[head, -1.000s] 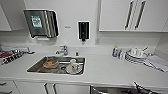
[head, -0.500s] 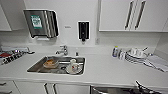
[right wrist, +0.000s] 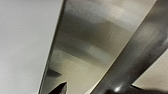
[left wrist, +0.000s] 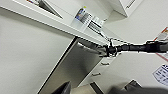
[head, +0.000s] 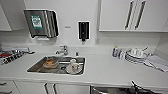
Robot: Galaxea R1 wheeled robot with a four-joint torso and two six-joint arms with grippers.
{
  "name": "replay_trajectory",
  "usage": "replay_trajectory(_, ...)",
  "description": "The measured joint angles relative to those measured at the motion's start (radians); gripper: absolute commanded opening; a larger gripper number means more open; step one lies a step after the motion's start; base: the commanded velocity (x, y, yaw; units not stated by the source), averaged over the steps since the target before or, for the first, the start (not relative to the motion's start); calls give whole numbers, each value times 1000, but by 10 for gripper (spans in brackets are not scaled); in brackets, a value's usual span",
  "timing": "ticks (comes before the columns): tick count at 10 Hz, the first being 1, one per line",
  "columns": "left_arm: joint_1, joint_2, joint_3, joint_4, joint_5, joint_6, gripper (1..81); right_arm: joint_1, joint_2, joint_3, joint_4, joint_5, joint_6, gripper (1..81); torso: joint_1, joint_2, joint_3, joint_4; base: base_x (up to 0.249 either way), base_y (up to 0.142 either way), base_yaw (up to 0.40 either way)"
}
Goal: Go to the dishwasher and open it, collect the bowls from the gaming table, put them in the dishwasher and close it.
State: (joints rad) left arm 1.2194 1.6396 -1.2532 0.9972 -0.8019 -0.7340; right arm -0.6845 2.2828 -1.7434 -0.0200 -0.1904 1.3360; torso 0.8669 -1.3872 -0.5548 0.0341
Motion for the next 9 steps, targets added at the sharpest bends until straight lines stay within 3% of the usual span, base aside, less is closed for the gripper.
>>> replay_trajectory(5, 0, 6, 0, 5, 0, 0, 811, -50, 47, -92, 1, 10, -3, 811, 0, 0, 0, 0, 0, 0, 0)
replay_trajectory(9, 0, 7, -1, 6, 0, 0, 811, -70, 64, -130, 0, 60, -16, 811, 0, 0, 0, 0, 0, 0, 0)
